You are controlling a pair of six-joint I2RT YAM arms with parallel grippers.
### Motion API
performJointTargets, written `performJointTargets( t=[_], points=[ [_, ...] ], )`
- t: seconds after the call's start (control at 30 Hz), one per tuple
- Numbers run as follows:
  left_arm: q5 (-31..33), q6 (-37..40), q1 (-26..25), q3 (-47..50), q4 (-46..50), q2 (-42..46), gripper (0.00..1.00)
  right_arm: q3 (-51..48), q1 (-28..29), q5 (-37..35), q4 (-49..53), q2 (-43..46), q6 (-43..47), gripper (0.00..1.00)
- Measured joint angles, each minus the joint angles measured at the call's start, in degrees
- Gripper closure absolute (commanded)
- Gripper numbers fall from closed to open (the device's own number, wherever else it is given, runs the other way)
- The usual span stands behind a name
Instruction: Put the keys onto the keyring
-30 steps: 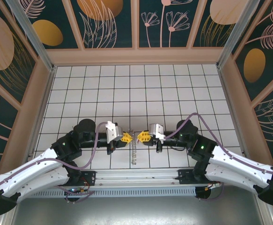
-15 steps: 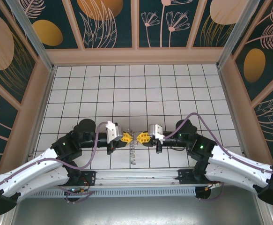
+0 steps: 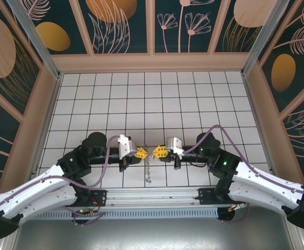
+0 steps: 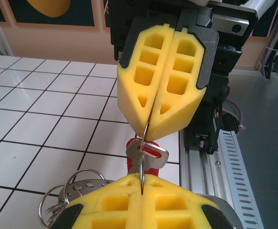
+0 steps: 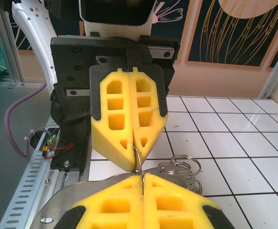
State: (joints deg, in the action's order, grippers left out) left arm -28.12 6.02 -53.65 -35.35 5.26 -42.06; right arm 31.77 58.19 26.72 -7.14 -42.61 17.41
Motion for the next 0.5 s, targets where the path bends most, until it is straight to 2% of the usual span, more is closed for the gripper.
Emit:
performJointTargets(
  t=[0.5],
  points=[
    [-0.15, 0.0, -0.04, 0.0, 0.0, 0.0, 1.0, 0.0, -0.02, 0.68, -0.11, -0.63, 0.0, 1.0]
  ],
)
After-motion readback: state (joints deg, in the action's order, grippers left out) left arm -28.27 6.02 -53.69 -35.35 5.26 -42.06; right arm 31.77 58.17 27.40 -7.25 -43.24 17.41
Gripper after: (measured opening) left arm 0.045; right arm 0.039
